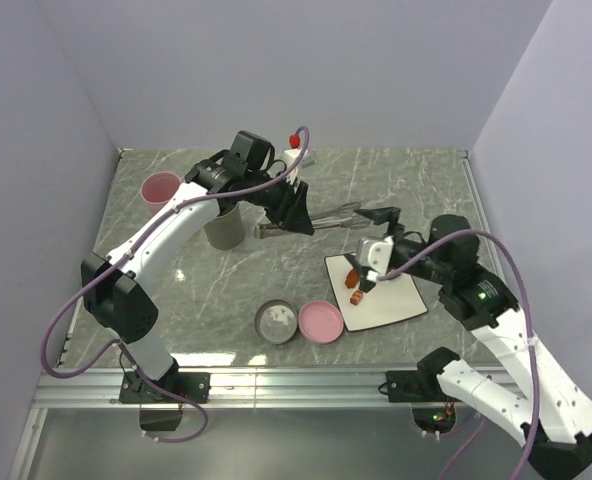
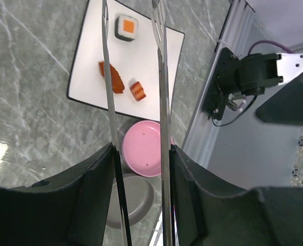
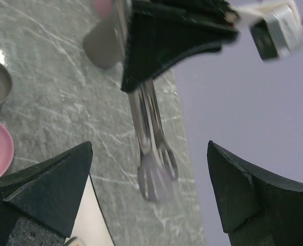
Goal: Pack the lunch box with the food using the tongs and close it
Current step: Pick up the clamp at the center of the board.
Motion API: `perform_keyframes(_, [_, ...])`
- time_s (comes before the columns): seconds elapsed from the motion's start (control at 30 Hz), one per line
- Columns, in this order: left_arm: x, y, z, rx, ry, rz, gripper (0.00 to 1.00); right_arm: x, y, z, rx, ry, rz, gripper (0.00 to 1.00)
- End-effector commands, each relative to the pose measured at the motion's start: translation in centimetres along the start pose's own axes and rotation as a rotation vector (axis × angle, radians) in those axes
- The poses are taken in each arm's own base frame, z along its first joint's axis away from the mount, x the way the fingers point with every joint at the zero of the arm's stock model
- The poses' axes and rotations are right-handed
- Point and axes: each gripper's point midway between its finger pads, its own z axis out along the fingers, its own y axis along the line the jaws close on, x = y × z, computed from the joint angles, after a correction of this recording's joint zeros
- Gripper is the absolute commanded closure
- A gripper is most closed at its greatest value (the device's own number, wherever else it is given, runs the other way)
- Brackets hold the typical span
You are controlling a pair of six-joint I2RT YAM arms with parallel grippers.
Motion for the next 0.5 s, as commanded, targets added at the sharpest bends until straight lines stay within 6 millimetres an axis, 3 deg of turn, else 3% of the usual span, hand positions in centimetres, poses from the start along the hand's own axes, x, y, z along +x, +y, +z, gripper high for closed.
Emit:
perform_keyframes(0.0, [-0.7,-2.4,-1.2,0.079,-0.038,0.049,0.5,-0.4,-0.4,1.9,-0.01,0.009,-0.108,0.01])
perform_keyframes(0.27, [-0.6,-3.6,-1.5,0.123,-0.05,0.07,0.49,0.6,1.2,4.9,-0.11,0.079,-0.12,0.02])
perform_keyframes(0.47, [0.5,-4.6,-1.1,0.174,-0.016,0.069,0.49,1.0,0.9,6.3,-0.117,0.107,-0.12,0.06])
